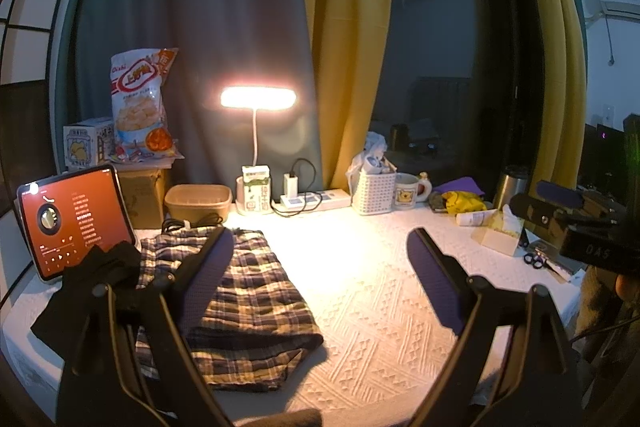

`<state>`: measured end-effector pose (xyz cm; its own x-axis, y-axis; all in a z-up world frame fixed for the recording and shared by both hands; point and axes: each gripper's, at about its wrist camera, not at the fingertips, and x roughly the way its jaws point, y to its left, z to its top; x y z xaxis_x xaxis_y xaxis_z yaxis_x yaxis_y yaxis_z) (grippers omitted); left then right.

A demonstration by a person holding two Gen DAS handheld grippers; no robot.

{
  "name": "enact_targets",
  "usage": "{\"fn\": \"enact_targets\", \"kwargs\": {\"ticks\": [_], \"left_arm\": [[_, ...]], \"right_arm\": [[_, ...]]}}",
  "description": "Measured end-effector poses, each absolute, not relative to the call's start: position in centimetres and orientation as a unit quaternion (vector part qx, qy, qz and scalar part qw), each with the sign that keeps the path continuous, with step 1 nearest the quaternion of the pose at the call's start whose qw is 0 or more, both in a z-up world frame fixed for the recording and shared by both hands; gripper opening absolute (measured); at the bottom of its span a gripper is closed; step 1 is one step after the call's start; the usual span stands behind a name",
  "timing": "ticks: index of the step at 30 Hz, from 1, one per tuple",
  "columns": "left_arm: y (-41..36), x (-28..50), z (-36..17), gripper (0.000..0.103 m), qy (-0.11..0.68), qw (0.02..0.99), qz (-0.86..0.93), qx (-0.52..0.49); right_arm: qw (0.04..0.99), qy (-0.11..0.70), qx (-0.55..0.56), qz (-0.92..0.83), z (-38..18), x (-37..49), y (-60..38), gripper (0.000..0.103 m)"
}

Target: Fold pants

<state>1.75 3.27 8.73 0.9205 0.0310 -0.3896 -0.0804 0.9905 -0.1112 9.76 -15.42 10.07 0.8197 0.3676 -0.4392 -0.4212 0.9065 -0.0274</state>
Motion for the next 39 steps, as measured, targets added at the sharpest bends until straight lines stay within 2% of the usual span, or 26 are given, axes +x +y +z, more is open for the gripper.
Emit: {"fn": "enact_targets", "kwargs": {"ticks": [39], "left_arm": [[3.01,1.52,8.5,0.089,0.2,0.977,0.029,-0.062]], "right_arm": [[0.951,0.22,-0.064,0.21,9.77,9.62,-15.27,0.081]]}}
